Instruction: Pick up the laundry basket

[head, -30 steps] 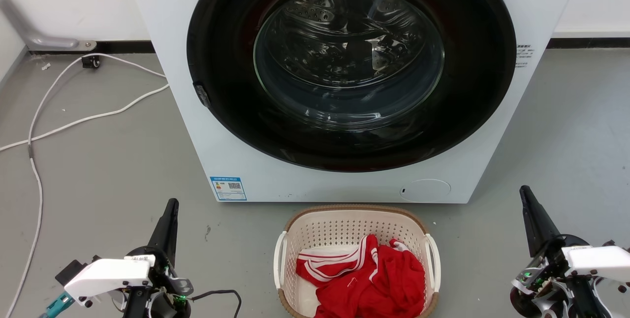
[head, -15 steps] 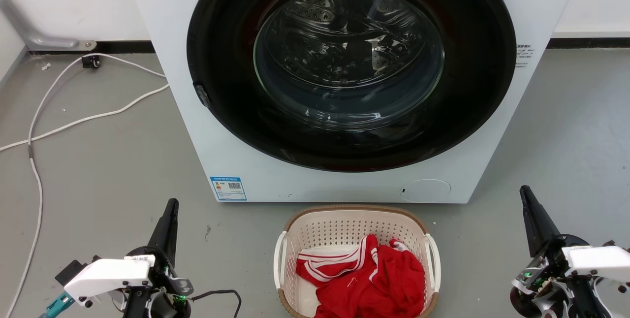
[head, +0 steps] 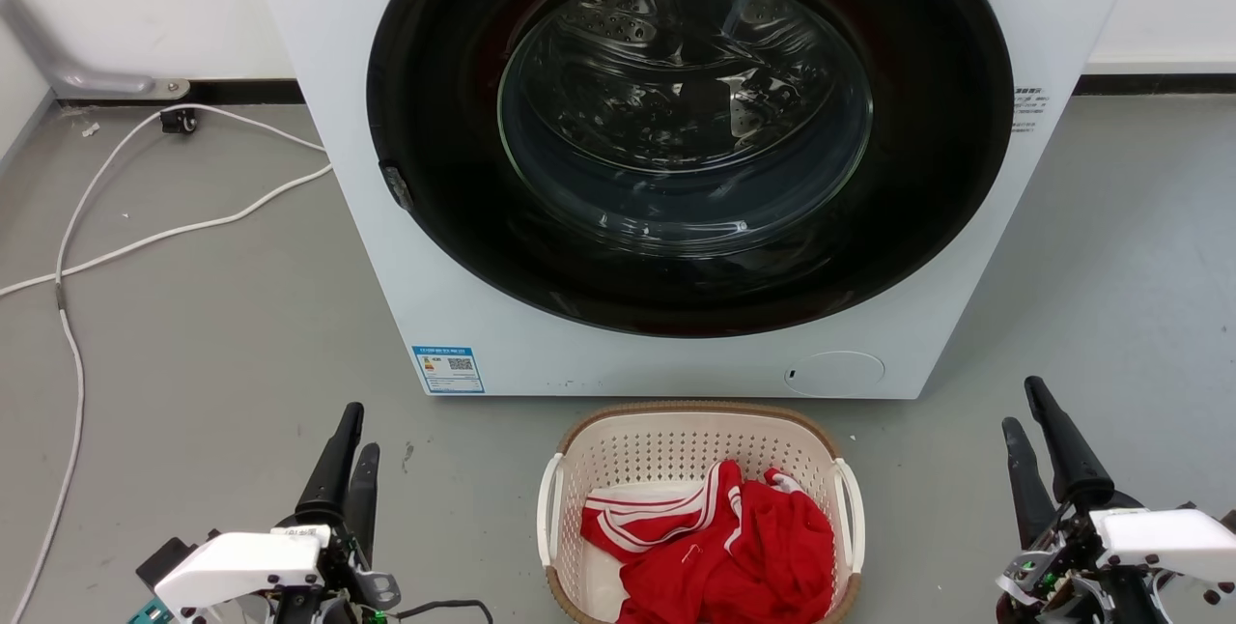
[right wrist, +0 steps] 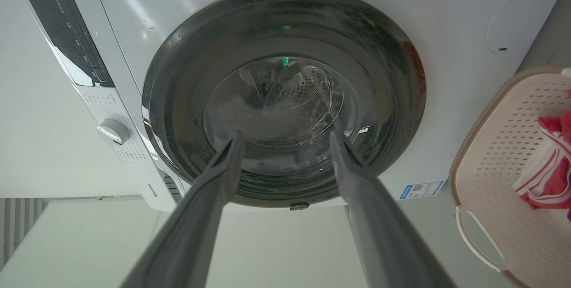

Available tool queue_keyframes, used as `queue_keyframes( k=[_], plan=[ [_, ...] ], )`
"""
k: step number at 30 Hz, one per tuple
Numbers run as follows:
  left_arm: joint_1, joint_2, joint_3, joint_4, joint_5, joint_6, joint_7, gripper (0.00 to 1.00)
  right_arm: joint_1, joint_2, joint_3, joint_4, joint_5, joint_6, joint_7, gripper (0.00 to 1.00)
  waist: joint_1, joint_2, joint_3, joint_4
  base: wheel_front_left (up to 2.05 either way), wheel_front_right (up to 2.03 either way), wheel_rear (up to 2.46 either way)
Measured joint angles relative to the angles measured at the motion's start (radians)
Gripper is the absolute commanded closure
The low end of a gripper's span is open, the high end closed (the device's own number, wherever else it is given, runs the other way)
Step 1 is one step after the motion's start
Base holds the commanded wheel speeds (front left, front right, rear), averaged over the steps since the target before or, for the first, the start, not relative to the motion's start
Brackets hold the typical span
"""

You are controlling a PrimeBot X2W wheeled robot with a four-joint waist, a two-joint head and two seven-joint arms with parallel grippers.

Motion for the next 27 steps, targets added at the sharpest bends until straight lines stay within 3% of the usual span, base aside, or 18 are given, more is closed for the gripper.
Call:
queue_keyframes(
  k=[12,27],
  plan=[
    [-0.019,0.0,-0.047,-0.027,0.116,0.0,-0.057,0.0,-0.001,-0.019,0.035,-0.024,-0.128,0.0,-0.062,0.0,0.0,0.0,0.0,0.002,0.0,0.0,0.0],
    [-0.033,-0.001,-0.105,-0.069,0.488,0.0,-0.114,0.0,-0.004,-0.021,0.044,-0.074,-0.57,0.0,-0.121,0.0,0.0,0.0,-0.001,0.004,0.0,0.0,0.0]
  ],
)
